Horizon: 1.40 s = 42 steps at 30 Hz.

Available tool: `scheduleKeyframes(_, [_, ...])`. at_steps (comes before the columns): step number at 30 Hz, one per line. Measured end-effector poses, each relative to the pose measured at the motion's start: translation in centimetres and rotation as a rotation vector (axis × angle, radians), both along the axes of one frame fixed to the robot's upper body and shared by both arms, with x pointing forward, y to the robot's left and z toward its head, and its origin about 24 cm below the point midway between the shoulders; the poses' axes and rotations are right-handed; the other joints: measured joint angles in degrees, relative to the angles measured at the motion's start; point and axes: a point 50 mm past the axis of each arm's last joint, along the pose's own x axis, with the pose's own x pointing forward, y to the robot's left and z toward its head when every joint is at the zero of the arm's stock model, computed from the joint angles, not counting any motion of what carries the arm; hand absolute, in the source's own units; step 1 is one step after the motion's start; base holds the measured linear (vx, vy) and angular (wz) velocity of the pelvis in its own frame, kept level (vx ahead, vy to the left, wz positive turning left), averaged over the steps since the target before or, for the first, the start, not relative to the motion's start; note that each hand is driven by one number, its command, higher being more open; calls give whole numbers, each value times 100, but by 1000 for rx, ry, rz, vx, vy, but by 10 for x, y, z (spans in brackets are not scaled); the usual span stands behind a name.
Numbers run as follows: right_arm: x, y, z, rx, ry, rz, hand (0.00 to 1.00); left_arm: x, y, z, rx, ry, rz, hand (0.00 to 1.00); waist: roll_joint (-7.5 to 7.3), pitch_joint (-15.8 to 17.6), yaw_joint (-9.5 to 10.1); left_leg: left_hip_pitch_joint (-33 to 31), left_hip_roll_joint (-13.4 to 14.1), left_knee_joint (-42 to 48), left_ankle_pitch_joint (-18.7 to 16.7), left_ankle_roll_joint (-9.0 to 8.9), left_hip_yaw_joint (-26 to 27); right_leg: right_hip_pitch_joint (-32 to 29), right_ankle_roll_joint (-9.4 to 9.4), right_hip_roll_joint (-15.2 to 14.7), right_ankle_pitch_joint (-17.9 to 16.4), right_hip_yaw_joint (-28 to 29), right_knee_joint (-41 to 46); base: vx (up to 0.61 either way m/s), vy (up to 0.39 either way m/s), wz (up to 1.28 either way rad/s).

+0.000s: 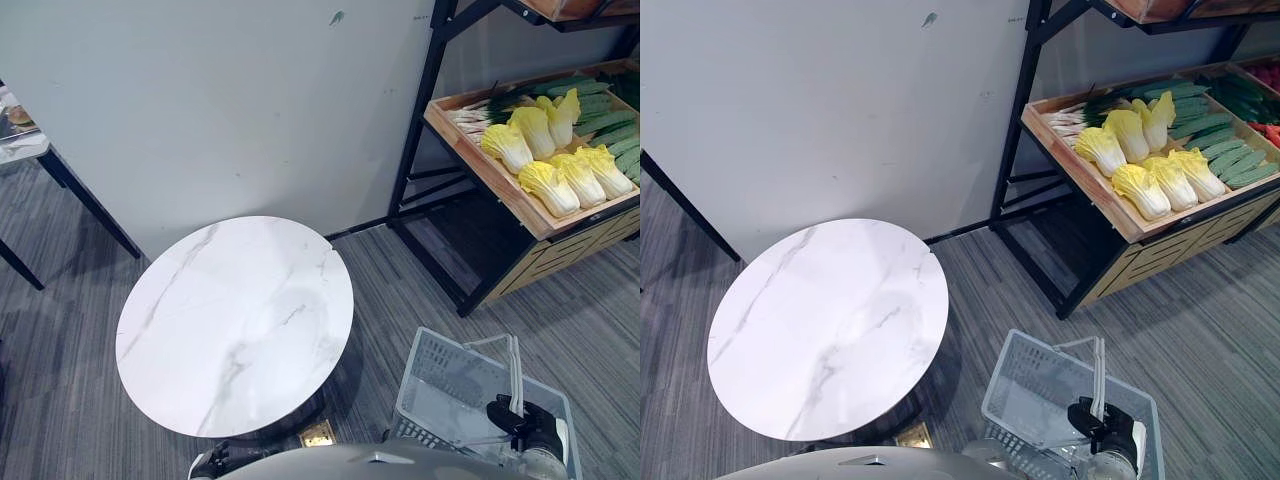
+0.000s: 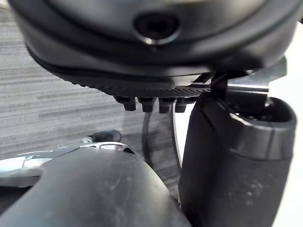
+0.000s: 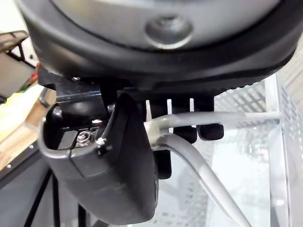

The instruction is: Pick vegetable in the basket

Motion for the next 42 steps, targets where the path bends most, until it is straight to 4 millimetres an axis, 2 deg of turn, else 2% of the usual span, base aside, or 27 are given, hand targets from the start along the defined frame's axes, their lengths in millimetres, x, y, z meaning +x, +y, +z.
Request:
scheduleKeyframes(11, [-2,8,-5,25,6,-11,0,1,0,0,10,-6,9,100,-53,33,137,195,9,18,-115,-11,167,25,-3,39,-157,134,177,4,0,-6])
scheduleKeyframes(14, [-1,9,-5,30,4,-12,0,3,1,1,17,-21,19,100,-105,122,196,235,34,366,-354,-10,327,-1,5,56,-272,327,388,2,18,-31])
scheduleKeyframes(17, [-1,11,-6,39,-2,-13,0,8,1,2,24,-40,26,100,-126,252,277,246,100,936,-757,1,589,-28,23,90,-375,631,605,-10,34,-42])
scheduleKeyframes(20, [2,17,-8,72,-20,-16,0,8,2,3,28,-42,37,100,-161,288,266,260,193,1355,-1058,-11,825,-105,20,158,-473,848,821,-11,53,-48])
scheduleKeyframes(24, [-11,29,-12,118,-19,-51,0,8,5,4,39,-55,68,100,-240,397,272,370,288,1744,-1378,-13,1084,-111,16,241,-604,1081,1053,24,42,-29])
scheduleKeyframes(30, [-31,33,-13,129,12,-81,0,9,4,4,45,-63,91,100,-232,467,262,428,323,1887,-1538,5,1205,-75,39,211,-621,1104,1069,41,31,-9])
scheduleKeyframes(38, [-35,35,-13,142,0,-99,0,12,2,4,66,-63,66,100,-197,490,240,644,377,1895,-1600,-42,1346,31,65,216,-713,1086,1200,-3,-1,-4])
scheduleKeyframes(40, [-38,42,-15,177,-31,-136,0,12,1,4,72,-62,69,100,-193,497,241,649,462,1957,-1648,-47,1515,-117,82,312,-634,1158,1333,-51,-17,-36])
scheduleKeyframes(42, [-36,48,-16,205,-44,-145,0,14,-1,4,70,-67,70,100,-118,559,235,634,603,2042,-1665,-59,1765,-399,28,483,-368,1038,1540,-62,-3,-57])
